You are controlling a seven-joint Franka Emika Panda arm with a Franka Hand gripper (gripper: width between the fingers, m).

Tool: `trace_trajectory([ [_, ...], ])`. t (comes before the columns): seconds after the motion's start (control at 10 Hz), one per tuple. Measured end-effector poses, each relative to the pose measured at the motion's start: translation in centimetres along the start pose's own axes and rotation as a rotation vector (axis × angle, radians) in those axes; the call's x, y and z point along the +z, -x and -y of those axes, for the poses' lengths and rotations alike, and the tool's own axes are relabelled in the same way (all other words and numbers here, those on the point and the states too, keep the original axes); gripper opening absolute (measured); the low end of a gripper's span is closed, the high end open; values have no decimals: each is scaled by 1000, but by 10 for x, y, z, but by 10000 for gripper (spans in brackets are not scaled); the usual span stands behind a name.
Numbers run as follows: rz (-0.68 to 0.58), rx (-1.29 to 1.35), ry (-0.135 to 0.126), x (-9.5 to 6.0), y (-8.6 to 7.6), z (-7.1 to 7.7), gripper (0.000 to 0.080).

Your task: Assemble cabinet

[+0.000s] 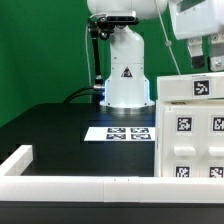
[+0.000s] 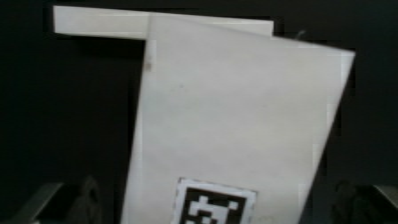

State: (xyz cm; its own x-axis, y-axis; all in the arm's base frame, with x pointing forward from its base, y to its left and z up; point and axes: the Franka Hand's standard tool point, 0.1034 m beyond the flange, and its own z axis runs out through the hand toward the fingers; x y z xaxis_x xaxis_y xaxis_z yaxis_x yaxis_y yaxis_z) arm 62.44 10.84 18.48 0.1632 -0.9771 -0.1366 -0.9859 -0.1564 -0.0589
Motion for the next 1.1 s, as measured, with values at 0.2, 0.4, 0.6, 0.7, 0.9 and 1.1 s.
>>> trace_trajectory([
  [0.2,0,-93,2,2,0,-1,649],
  [0.4,3,-279,10,2,0,-2,649],
  [0.6,22,-624,56,-2,4,-4,649],
  [0.7,32,-795,66,-5,6,-3,649],
  [0.9,37,-989,60,-5,5,-2,649],
  [1.1,41,-1116,59,-5,5,-3,649],
])
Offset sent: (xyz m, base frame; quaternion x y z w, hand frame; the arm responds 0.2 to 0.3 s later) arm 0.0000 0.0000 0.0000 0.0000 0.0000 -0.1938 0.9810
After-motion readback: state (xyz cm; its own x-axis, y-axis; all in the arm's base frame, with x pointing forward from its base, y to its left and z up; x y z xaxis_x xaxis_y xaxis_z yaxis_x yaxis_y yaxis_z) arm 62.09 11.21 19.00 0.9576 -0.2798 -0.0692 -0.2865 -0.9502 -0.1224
